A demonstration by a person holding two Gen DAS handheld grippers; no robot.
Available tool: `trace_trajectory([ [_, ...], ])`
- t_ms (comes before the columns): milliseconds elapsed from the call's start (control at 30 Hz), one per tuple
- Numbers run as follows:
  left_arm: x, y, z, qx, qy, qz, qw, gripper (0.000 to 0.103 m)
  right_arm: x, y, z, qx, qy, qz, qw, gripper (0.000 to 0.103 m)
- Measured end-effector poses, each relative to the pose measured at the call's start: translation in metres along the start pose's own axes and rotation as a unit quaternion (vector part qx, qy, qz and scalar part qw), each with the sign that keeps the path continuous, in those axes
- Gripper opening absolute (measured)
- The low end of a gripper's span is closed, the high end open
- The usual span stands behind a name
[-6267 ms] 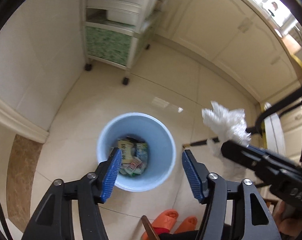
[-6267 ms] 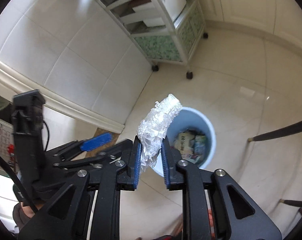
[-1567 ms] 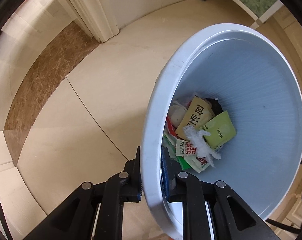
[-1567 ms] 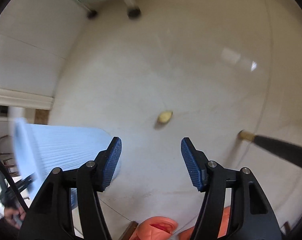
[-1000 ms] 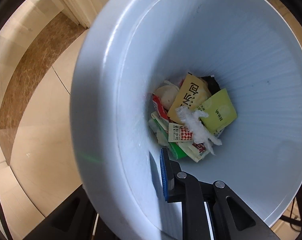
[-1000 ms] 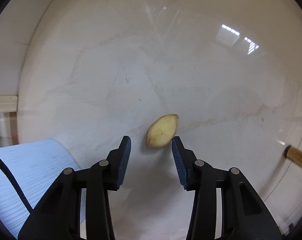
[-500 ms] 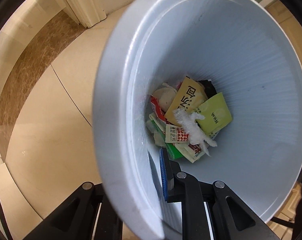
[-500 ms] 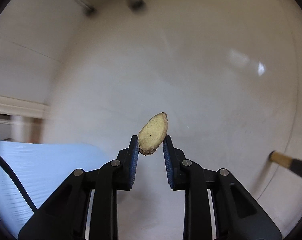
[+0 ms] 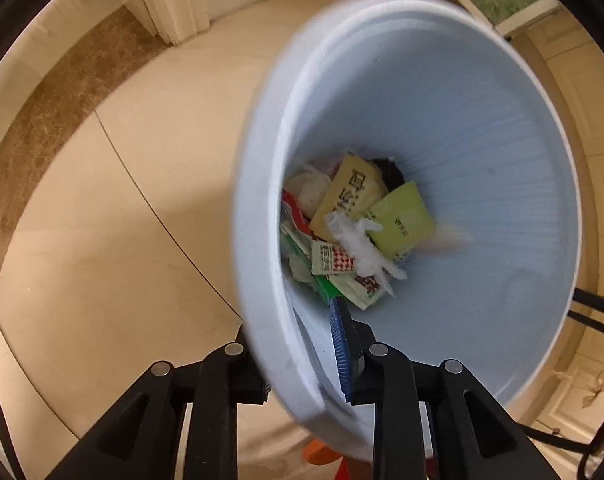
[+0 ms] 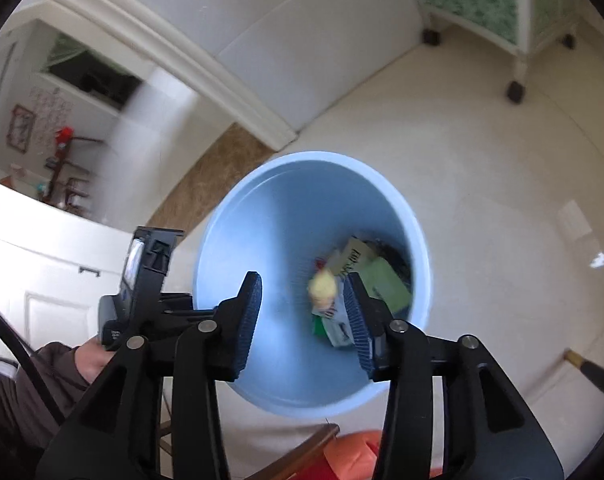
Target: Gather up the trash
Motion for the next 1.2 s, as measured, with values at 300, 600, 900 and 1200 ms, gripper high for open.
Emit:
trace_trajectory([
  [300,-0.071,0.024,0.011,-0.031,-0.043,0.055,0.9971,0.082,-0.140,0.038,-0.023,-0.031,-0.093,-0.111,0.989,0.061],
  [600,-0.280,-0.056,0.019,0.093,-0.280,0.100,0.9501,0.083,-0.306,0.125,-0.062,-0.016,-0.248,-0.199,0.948,0.093],
  [900,-0.479,-0.252,-0.079,0.253,-0.459,-0.011,0.8517,0.102,-0.495,0.162,-0.163,0.040,-0.406,-0.268,0.873,0.102],
  [1200,-0.616,-0.398,-0.211,0.381,-0.531,-0.115,0.7484,0.102,-0.688,0.182,-0.288,0.152,-0.559,-0.352,0.736,0.103],
])
Point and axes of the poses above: each gripper's, at about its wrist camera, not at the fingertips, and x roughly the way its jaws point, y to its left, z to its top, the point moved 9 cm from there along x, roughly the way its jaws point, and after that the axes turned 11 degrees about x, right-handed, at the moved point
